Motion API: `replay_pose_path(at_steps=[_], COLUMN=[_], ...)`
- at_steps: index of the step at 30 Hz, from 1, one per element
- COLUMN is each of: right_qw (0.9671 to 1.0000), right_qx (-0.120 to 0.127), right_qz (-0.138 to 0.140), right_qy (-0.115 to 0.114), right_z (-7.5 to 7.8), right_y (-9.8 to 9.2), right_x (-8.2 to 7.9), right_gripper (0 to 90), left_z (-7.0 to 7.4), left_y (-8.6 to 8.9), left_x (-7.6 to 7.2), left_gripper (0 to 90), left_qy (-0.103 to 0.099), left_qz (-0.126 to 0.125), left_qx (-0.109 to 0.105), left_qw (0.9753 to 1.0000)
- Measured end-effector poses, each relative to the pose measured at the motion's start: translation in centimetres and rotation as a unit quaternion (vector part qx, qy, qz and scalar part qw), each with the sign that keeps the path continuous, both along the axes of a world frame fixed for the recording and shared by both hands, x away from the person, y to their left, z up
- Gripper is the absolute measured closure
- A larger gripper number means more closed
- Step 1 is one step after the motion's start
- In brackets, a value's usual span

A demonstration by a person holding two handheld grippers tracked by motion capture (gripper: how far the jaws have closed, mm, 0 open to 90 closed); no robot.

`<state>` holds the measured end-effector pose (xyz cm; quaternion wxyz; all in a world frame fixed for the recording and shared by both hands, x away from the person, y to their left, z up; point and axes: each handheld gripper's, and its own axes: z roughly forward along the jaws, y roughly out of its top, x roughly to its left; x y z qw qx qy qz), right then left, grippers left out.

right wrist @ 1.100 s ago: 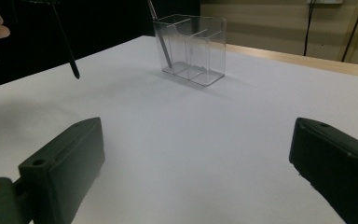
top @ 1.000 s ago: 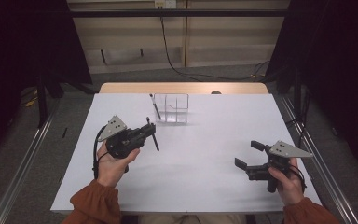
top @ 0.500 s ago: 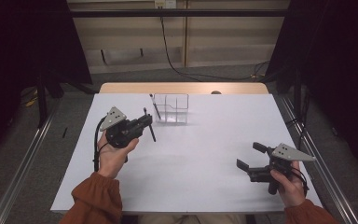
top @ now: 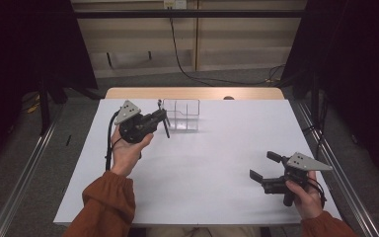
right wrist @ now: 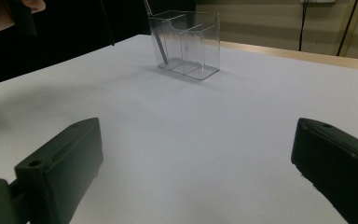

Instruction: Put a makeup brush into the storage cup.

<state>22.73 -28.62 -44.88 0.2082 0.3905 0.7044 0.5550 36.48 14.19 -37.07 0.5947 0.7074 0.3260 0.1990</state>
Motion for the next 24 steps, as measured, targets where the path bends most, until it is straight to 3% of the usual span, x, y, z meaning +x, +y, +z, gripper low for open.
replay_pose_path(at_steps=[14, 24], right_qw=[1.0000, 1.0000], right_qx=[0.001, 0.001], right_qz=[0.000, 0.000], right_qy=[-0.001, 0.000], right_z=[0.0, 0.0], right_y=[0.0, 0.0], right_x=[-0.1, -0.1], right_gripper=[0.0, 0.0], left_z=[0.5, 1.5], left_y=[-0.5, -1.2], left_x=[2.6, 4.1], left_gripper=[83.9, 83.9], left_qy=[0.003, -0.003], left_qz=[0.028, 0.033], left_qx=[-0.009, -0.009], left_qw=[0.9996, 0.9994])
